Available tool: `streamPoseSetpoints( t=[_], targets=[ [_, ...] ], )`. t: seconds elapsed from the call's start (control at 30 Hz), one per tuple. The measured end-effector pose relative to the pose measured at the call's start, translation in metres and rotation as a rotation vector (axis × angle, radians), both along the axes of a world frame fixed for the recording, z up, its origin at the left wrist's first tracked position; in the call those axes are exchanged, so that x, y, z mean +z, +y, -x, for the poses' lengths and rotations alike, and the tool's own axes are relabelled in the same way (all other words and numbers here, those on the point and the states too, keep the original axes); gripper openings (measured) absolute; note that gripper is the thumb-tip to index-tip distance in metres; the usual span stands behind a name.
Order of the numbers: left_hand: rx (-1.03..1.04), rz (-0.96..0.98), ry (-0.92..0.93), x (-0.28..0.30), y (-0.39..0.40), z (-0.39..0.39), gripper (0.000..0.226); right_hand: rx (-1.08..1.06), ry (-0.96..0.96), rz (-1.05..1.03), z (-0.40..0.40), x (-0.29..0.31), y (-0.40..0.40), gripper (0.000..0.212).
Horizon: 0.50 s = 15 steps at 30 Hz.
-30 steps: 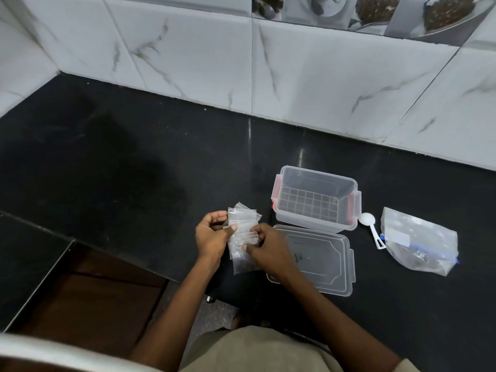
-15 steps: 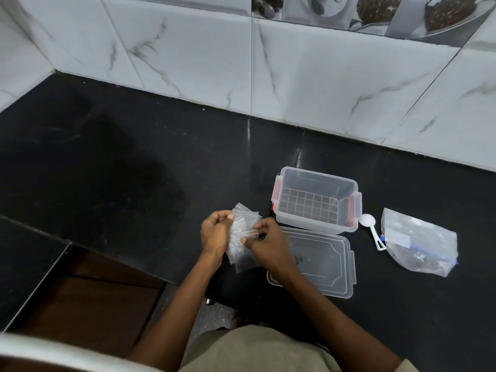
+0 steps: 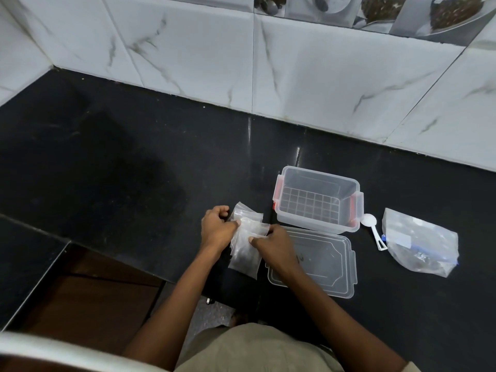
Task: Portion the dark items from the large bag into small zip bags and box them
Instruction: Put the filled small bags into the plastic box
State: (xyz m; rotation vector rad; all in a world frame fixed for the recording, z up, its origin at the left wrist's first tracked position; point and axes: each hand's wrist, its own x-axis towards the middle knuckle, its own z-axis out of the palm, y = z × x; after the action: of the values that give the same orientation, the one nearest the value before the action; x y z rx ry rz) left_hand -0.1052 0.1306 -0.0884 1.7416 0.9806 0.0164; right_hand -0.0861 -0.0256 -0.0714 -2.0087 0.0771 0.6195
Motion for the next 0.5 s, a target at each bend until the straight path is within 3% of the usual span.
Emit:
streamPoseSetpoints(
  t=[0.1,0.37,0.5],
  targets=[
    [-0.104,-0.044,0.070,0.000,0.004,-0.006,0.043,0.032,-0.007,0.002,0.000,0.001,0.003,0.010],
    [-0.139,-0.034,0.053,0.002,0.003,-0.004,0.007,0.005,-0.015,-0.164,0.002,-0.003,-0.012,0.009],
    [-0.049,0.010,-0.072,0.002,0.000,0.003,0.020,-0.070,0.040,-0.356,0.000,-0.002,-0.028,0.018]
  ],
)
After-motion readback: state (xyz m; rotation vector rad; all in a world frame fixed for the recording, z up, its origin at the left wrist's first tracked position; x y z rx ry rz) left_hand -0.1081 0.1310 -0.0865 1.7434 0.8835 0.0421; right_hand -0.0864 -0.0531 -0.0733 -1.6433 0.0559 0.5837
